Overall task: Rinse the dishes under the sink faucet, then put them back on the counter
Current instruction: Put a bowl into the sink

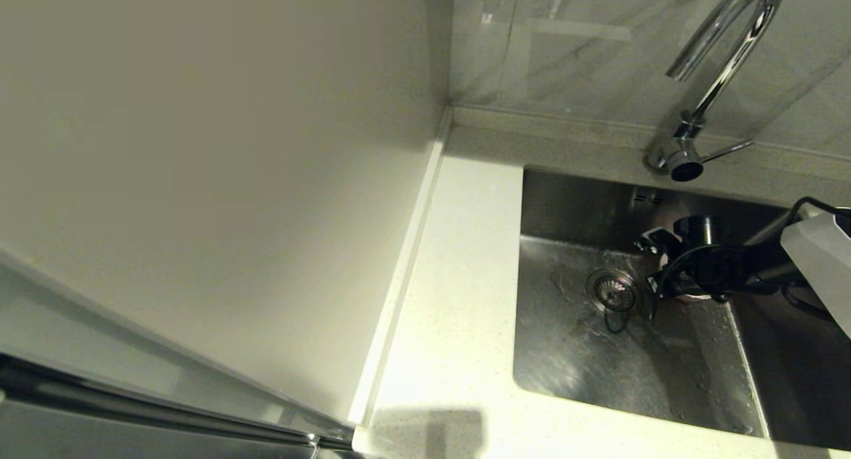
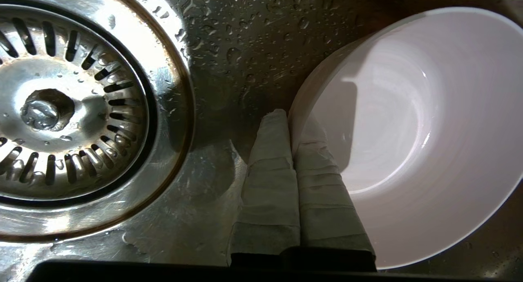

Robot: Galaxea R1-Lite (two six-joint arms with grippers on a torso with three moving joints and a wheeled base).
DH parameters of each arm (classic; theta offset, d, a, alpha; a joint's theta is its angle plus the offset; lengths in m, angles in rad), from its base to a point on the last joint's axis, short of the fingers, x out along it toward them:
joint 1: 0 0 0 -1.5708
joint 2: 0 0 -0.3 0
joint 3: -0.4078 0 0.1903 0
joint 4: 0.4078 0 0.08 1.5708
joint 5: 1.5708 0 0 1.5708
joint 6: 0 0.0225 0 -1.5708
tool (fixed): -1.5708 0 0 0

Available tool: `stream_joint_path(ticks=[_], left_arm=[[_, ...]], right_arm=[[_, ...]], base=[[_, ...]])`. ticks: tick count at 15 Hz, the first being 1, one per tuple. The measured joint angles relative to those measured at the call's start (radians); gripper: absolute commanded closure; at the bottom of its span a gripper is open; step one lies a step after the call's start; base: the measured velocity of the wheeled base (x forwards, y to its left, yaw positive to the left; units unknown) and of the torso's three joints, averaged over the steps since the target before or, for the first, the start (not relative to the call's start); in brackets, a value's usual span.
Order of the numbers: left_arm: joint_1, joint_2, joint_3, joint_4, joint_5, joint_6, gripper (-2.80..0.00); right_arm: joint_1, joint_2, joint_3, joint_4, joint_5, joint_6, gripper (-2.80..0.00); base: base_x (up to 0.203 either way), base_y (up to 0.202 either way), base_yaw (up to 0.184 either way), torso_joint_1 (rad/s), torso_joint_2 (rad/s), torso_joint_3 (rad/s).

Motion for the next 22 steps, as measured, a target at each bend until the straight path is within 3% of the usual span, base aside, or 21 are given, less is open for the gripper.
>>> stream_joint_path(ticks=[18, 19, 22], left_arm=[[0.000, 0.000, 0.000, 0.000, 0.000, 0.001, 0.00], [0.000, 0.000, 0.000, 0.000, 0.000, 0.000, 0.00], [0.000, 0.000, 0.000, 0.000, 0.000, 0.000, 0.00]], right_arm=[[-0.001, -0.047, 0.014, 0.031, 0.002, 0.021, 0.00], [-0.002, -0.049, 0.019, 0.032, 0.002, 0.021, -2.80], [-0.009, -0.047, 0.031, 0.032, 0.001, 0.021, -2.80]], base=[[0.000, 0.000, 0.000, 0.000, 0.00, 0.000], [0.000, 0.000, 0.000, 0.000, 0.00, 0.000], [0.000, 0.000, 0.000, 0.000, 0.00, 0.000]])
